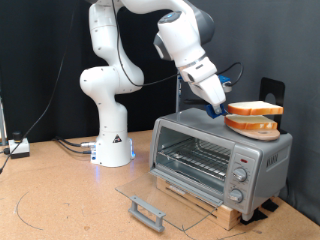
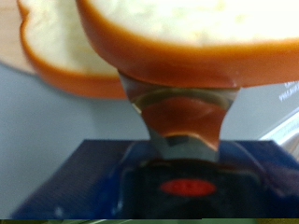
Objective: Make a piece of toast with the oven
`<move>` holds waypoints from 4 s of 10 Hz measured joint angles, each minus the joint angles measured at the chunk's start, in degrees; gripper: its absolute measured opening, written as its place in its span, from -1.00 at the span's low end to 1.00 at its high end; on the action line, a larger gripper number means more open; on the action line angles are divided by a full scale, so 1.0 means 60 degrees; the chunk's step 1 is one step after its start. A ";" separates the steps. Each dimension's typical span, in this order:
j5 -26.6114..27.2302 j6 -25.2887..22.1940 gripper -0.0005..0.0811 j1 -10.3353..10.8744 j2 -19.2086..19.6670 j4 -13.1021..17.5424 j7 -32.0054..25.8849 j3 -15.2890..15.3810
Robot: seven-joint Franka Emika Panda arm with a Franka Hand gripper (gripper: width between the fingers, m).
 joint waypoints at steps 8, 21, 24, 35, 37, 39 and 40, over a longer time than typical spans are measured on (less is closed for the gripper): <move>-0.0742 -0.1366 -0.02 -0.0743 -0.0361 -0.0176 -0.1409 -0.1328; -0.2964 -0.3894 -0.02 -0.2328 -0.0400 0.0418 -0.4237 -0.3941; -0.3389 -0.3987 -0.02 -0.2678 -0.0176 0.0805 -0.4794 -0.4590; -0.3840 -0.1013 -0.02 -0.2571 0.1395 -0.0743 -0.5737 -0.4563; -0.3173 -0.0599 -0.02 -0.2235 0.1647 -0.0943 -0.6087 -0.4448; -0.2694 -0.0286 -0.02 -0.1812 0.1656 -0.1188 -0.6203 -0.4149; -0.2626 -0.0088 -0.02 -0.1624 0.1646 -0.1334 -0.6192 -0.3919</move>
